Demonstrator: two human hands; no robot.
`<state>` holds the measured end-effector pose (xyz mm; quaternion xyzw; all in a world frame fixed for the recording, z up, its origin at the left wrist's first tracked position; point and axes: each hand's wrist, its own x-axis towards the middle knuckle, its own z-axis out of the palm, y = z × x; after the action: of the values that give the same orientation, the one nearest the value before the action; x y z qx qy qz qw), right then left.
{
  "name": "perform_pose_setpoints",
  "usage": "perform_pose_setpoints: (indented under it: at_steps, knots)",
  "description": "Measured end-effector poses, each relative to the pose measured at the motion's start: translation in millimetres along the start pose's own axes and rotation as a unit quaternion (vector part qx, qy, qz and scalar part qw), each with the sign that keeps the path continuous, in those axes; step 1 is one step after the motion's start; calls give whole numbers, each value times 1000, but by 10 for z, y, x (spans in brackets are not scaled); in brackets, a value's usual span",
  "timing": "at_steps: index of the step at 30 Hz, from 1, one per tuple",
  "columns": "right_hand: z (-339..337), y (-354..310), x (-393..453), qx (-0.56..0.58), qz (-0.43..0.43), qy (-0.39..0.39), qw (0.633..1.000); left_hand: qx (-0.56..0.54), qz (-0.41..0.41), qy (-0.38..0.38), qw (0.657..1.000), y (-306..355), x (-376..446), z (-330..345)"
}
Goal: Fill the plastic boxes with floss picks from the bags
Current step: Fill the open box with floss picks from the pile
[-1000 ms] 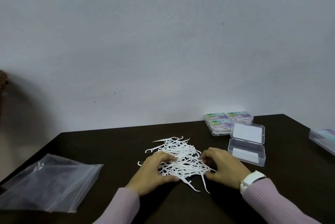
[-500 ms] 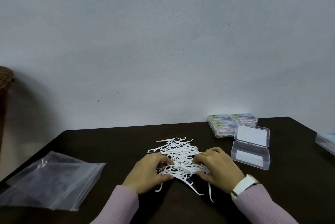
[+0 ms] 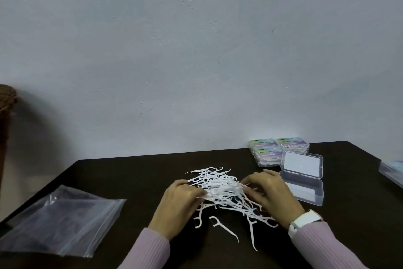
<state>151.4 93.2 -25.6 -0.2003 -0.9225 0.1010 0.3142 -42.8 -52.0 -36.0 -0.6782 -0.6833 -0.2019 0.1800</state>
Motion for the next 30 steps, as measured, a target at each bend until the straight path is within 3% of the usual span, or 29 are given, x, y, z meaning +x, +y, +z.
perform_pose_setpoints:
  at_steps: [3, 10, 20, 30]
  knots:
    - [-72, 40, 5, 102, 71, 30, 992, -5, 11, 23, 1000, 7, 0, -6]
    - [-247, 171, -4, 182, 155, 81, 968, -35, -12, 43, 998, 68, 50, -79]
    - [-459, 449, -31, 182, 251, 145, 940, -194, -105, 66, 973, 179, 260, -192]
    - [-607, 864, -251, 94, 352, 50, 930, -382, -154, 75, 908, 463, 787, -147]
